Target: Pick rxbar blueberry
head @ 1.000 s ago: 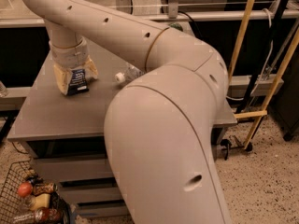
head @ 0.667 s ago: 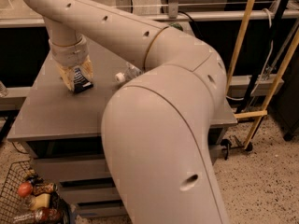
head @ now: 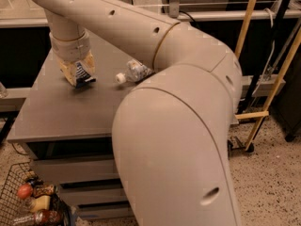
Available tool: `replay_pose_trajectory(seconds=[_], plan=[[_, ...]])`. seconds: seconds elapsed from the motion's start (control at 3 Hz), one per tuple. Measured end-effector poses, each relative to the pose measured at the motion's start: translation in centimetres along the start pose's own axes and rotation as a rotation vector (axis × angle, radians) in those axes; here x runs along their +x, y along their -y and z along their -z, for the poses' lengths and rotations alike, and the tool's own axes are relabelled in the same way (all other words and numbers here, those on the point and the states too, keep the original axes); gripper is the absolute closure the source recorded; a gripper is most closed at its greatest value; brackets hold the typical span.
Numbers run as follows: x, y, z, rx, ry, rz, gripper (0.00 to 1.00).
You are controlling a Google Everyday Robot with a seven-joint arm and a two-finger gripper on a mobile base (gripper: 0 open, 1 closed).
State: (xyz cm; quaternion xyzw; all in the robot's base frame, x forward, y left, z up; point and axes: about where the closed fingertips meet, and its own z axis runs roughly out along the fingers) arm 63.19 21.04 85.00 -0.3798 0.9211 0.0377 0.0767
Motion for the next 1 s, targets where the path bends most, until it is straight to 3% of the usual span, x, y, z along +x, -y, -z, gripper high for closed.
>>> replay_pose_trajectory(seconds=[0.33,1.0], plan=[[1.1,0.9,2.5,-0.015,0.082,0.034,1.00],[4.0,2.1,2.3,-0.124,0.194,0.060,1.00]])
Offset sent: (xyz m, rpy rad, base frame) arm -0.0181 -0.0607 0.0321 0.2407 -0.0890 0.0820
